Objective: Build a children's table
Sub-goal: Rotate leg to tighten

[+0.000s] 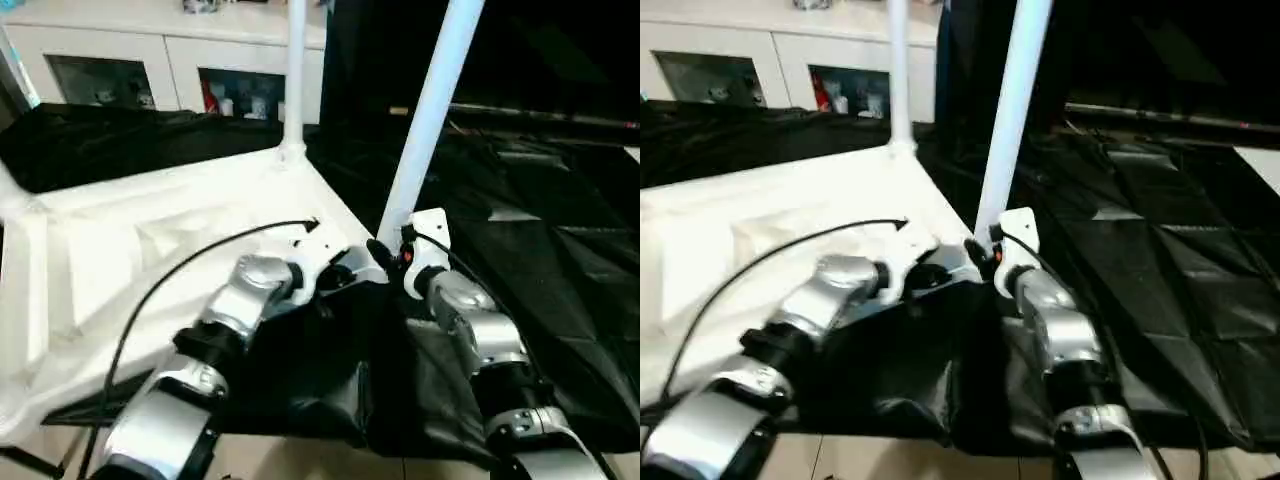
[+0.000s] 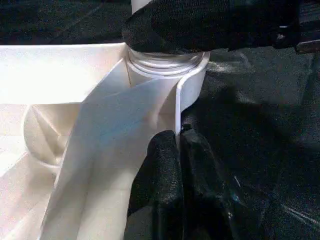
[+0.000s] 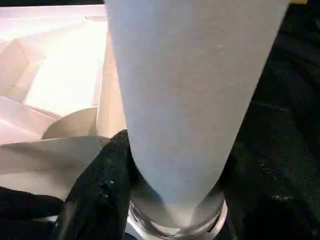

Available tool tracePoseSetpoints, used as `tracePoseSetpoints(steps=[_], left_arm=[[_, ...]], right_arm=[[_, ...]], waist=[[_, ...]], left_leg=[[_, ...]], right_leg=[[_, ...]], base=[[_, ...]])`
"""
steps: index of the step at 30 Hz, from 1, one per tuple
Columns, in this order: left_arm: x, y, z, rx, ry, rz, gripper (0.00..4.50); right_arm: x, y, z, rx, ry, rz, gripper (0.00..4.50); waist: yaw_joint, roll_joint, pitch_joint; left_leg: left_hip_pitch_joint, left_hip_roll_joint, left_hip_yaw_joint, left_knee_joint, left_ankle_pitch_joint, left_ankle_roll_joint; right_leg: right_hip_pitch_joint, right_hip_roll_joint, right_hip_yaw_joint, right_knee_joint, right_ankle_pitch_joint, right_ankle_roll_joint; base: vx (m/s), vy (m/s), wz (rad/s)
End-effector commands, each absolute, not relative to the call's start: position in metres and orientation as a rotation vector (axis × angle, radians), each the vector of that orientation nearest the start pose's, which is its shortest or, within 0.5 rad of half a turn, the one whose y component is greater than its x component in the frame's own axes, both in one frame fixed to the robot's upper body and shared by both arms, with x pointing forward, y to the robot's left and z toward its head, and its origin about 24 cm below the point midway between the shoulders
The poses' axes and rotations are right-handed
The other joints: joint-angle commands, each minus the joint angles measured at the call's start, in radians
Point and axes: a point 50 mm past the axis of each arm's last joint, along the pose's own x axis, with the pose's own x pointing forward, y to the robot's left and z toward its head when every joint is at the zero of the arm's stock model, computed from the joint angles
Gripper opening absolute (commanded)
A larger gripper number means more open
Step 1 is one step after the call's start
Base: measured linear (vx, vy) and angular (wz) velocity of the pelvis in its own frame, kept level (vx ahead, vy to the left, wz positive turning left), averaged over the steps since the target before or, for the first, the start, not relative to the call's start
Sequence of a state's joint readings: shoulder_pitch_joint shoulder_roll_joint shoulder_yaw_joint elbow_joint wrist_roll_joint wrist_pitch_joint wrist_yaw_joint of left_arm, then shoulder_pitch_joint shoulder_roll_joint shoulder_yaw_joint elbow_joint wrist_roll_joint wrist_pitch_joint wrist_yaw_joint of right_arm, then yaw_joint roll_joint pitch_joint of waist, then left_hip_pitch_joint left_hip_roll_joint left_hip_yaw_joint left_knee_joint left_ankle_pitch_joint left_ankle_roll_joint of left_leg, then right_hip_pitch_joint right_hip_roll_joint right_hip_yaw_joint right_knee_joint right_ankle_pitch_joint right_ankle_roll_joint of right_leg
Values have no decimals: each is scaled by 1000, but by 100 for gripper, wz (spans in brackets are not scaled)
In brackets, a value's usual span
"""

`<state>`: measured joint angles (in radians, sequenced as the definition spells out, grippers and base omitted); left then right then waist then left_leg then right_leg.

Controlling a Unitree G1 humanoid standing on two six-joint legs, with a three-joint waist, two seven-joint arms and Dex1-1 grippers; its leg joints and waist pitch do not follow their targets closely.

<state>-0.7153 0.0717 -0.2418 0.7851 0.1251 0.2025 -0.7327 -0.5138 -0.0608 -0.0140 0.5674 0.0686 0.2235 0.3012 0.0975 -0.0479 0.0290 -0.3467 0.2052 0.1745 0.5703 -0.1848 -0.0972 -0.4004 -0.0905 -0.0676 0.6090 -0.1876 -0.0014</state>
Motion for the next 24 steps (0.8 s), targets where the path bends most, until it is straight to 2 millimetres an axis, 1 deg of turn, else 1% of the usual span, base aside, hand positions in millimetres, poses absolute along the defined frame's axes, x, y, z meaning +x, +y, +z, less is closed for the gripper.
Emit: tracePoseSetpoints(steps=[1,2,3,4,6,8,9,10,11,12,15,17,18,20,21,22,23,24], left_arm=[[333,26,43,303,391,-1062,0],[333,28,42,304,396,-1067,0],[333,29,42,304,399,-1067,0],[333,32,42,304,401,-1067,0],[334,35,42,304,402,-1065,0],[335,41,43,301,402,-1090,0],[335,41,43,301,402,-1090,0],[334,48,45,307,399,-1145,0],[333,51,45,310,395,-1167,0],[332,55,46,309,398,-1194,0],[330,64,49,312,394,-1263,0],[327,71,50,319,399,-1310,0],[327,71,50,319,399,-1310,0],[320,81,53,298,404,-1423,0],[316,86,55,280,405,-1481,0],[313,90,57,261,420,-1529,0],[310,93,58,254,436,-1556,0],[309,95,58,251,447,-1574,0]], right_arm=[[324,-76,16,71,406,531,259],[324,-78,17,82,402,545,283],[325,-79,18,85,398,552,283],[324,-80,19,76,391,574,286],[324,-81,21,65,384,596,312],[322,-86,23,35,372,678,331],[322,-86,23,35,372,678,331],[317,-93,28,2,354,788,331],[315,-96,29,-11,351,827,331],[312,-100,31,-23,345,876,331],[305,-111,37,-42,341,989,331],[300,-118,40,-52,344,1052,331],[300,-118,40,-52,344,1052,331],[292,-129,46,-68,362,1154,331],[288,-133,48,-68,374,1197,331],[285,-137,50,-68,384,1231,331],[282,-140,51,-70,394,1254,331],[281,-142,51,-73,405,1271,331]], waist=[[0,2,-39],[-1,1,-38],[0,3,-39],[-1,2,-38],[0,1,-39],[1,1,-39],[1,0,-40],[3,0,-40],[4,-2,-41],[6,-1,-41],[10,-4,-44],[7,-2,-44],[9,-2,-44],[8,0,-45],[12,-1,-44],[11,0,-44],[12,1,-43],[15,2,-42]], left_leg=[[-3,19,-5,-76,-265,4],[-3,19,-5,-77,-274,6],[-1,19,-6,-77,-284,7],[-2,19,-5,-78,-289,8],[-3,20,-6,-78,-288,10],[-3,20,-7,-78,-290,14],[-6,21,-7,-77,-276,19],[-7,21,-7,-76,-261,26],[-7,21,-5,-74,-255,32],[-7,21,-4,-73,-246,36],[-10,21,-2,-68,-189,65],[-10,22,-1,-68,-183,69],[-8,22,-2,-67,-182,68],[-7,26,-1,-67,-173,70],[-5,26,-1,-65,-172,78],[-6,27,0,-66,-171,84],[-6,28,1,-66,-171,88],[-5,29,2,-66,-170,85]], right_leg=[[40,-51,42,-92,-310,-125],[40,-50,42,-93,-316,-125],[39,-52,42,-95,-330,-123],[39,-52,42,-96,-338,-121],[39,-53,42,-97,-343,-120],[40,-52,41,-97,-340,-119],[42,-52,42,-94,-315,-123],[45,-51,41,-92,-286,-129],[46,-50,42,-90,-267,-133],[47,-51,43,-88,-246,-139],[54,-52,42,-77,-156,-173],[52,-51,41,-75,-143,-187],[52,-52,41,-75,-144,-190],[54,-53,41,-71,-122,-210],[56,-52,42,-69,-106,-216],[55,-52,43,-69,-99,-220],[53,-52,42,-67,-93,-228],[53,-51,41,-66,-98,-232]], base=[[0,0,0],[0,0,0],[0,0,0],[0,0,0],[0,0,0],[0,0,0],[0,0,0],[0,0,0],[0,0,0],[0,0,0],[0,0,0],[0,0,0],[0,0,0],[0,0,0],[0,0,0],[0,0,0],[0,0,0],[0,0,0]])
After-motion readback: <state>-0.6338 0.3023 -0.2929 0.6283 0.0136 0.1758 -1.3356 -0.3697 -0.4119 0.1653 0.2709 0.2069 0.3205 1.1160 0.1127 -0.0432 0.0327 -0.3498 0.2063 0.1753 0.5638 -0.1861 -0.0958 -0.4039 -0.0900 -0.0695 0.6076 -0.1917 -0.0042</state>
